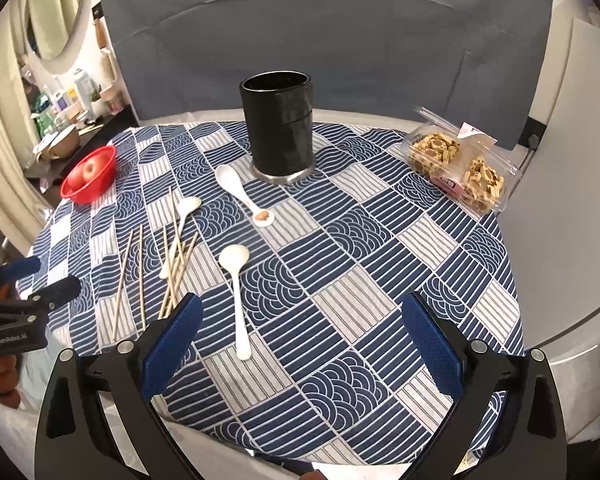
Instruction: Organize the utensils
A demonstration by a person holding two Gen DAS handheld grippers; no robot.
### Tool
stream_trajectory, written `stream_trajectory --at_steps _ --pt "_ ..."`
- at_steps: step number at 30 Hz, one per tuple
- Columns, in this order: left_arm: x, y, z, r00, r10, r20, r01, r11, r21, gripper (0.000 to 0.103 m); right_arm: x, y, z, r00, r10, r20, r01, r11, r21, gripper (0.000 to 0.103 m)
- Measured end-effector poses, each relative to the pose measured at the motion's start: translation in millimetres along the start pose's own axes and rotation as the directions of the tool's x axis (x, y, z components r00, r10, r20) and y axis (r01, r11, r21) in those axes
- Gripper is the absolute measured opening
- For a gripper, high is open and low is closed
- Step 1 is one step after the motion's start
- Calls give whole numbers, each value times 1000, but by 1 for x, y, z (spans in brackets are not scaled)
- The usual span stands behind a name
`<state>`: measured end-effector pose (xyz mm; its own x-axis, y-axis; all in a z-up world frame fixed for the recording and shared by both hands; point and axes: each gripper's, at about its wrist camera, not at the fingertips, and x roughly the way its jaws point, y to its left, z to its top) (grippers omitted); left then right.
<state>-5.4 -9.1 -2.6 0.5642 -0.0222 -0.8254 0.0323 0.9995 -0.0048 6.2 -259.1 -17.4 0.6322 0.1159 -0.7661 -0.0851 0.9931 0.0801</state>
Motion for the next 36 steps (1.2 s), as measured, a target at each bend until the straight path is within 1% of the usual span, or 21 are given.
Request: stream_trajectory --at_steps 19,21,26,30,32,36 --pt "5 7 3 1000 3 -23 -3 1000 -5 97 5 3 1 1000 -1 -10 1 1000 4 95" --pt "6 9 3 1000 -11 -27 11 1000 -10 97 6 4 1 1000 -3 -14 3 1000 -1 95" --pt "9 12 4 999 -10 -41 9 1000 -13 97 8 2 5 1000 -12 -21 12 1000 6 95" --pt "14 16 6 998 -5 -57 4 1000 -16 97 10 4 7 999 -18 -27 18 1000 -12 95" --pt "15 18 8 998 17 -55 -18 1000 -10 97 12 6 7 999 -21 -34 20 1000 -20 95" --pt "18 21 9 998 9 -61 -10 1000 -11 97 16 8 9 999 -19 -44 18 999 -32 95"
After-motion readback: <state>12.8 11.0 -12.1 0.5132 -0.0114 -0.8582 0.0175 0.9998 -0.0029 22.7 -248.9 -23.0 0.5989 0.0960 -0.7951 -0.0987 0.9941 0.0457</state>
